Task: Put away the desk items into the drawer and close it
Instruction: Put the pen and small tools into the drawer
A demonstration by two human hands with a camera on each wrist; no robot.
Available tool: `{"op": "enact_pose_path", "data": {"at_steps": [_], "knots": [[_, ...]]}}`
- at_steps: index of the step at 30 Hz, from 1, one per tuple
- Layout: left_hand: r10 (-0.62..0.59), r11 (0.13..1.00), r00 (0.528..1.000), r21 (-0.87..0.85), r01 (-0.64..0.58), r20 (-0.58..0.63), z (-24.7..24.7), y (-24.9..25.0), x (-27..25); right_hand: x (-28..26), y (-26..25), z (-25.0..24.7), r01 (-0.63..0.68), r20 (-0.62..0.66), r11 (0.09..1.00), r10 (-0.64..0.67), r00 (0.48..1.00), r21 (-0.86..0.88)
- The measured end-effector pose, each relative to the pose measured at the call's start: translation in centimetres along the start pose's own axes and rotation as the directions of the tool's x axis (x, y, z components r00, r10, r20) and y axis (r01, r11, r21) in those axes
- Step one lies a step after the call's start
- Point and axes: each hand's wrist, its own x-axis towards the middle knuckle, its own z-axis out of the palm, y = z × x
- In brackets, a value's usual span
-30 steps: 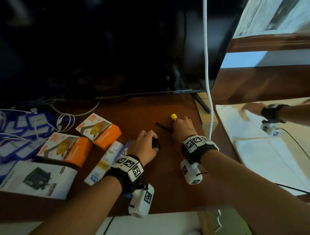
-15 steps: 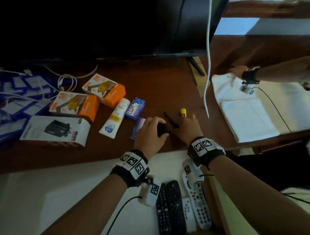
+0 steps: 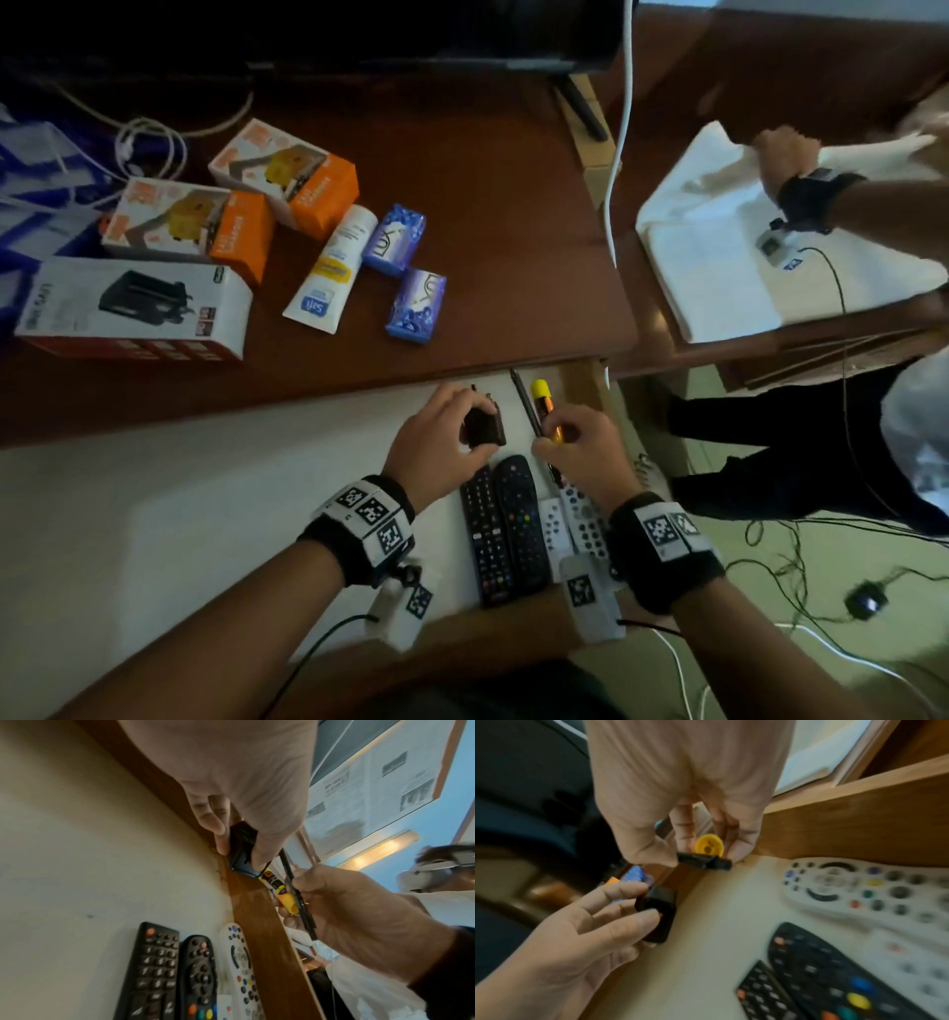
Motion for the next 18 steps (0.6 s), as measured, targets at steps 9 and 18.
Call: {"op": "enact_pose_path", "data": {"at_steps": [9, 18], "knots": [[-0.284, 0.957, 0.955, 0.091, 0.276, 0.090, 3.0, -2.3, 1.6, 5.3, 2.2, 2.3, -0.060, 0.157, 0.952, 0.111, 0.981, -0.299], [-0.448, 0.883, 0.894, 0.161, 0.440, 0.019, 5.9, -3.4, 3.6, 10.7, 3.7, 6.2, -0.123, 0.137, 0.875, 0.210, 0.968, -0.469]]}}
